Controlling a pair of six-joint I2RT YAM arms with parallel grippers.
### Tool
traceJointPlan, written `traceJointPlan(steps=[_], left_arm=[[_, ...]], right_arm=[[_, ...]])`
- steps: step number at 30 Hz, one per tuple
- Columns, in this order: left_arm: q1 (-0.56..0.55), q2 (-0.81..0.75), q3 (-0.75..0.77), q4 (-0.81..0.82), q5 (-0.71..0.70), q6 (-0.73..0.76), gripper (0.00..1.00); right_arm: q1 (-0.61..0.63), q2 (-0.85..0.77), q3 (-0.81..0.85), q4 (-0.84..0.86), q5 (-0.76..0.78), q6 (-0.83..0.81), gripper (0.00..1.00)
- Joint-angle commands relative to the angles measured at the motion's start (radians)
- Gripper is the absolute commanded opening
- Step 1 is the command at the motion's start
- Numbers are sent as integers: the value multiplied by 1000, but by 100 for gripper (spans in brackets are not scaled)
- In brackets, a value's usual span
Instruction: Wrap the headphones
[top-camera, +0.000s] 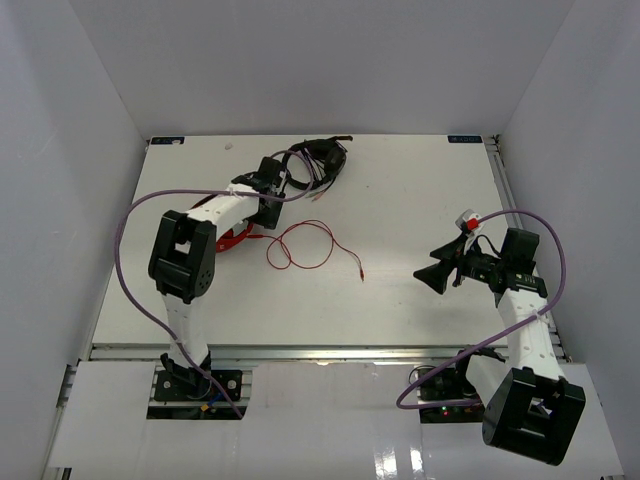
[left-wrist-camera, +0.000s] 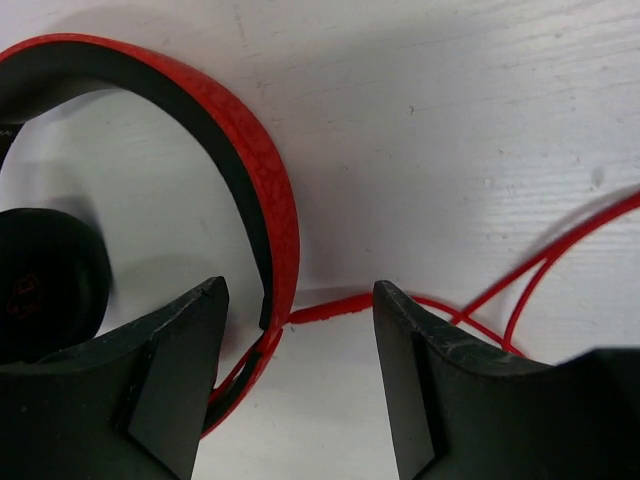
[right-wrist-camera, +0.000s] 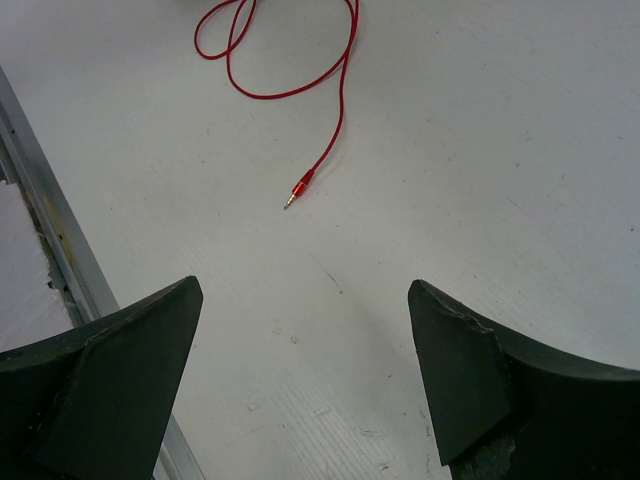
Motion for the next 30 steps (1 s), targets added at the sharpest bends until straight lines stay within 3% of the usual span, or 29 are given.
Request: traceJointPlan(steps=[1, 7, 14, 22, 30], left_arm=[[-1, 49, 62, 5, -38, 10, 69], [4, 111, 237, -38, -68, 37, 71], [48, 248, 444, -189, -69, -80, 76], [89, 245, 466, -252, -76, -248, 75], [158, 292, 514, -317, 64, -483, 69]], right_arm=[[4, -5, 33, 5, -31, -15, 90], [4, 5, 33, 6, -40, -17, 90], [5, 1, 36, 2, -39, -18, 90], [10, 2, 40, 2, -50, -17, 90], [12, -6, 40, 2, -47, -17, 90]])
